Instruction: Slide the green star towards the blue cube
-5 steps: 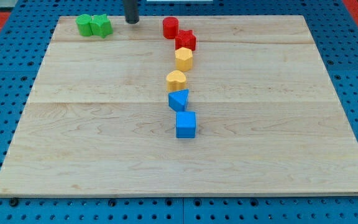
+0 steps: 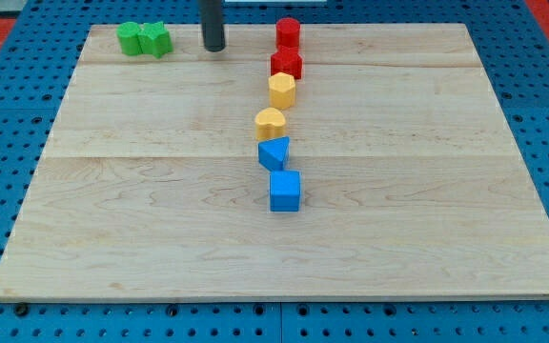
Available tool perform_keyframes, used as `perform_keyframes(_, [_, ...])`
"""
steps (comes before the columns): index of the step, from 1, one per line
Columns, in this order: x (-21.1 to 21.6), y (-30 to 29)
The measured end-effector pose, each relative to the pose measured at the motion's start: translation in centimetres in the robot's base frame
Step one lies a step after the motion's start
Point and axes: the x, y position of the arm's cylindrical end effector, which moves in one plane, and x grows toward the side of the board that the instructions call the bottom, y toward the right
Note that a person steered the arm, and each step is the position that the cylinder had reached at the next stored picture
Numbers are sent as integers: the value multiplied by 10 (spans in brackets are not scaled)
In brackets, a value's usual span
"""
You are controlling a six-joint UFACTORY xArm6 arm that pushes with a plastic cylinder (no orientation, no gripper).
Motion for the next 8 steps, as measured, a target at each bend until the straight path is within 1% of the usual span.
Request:
perform_keyframes(1, [-11,-16])
perform_keyframes(3, [-49,-10])
perform_keyframes(5, [-51,-12])
perform_keyframes(6, [-50,-23])
perform_keyframes(7, [-50,-49])
perform_keyframes(8, [-36,-100])
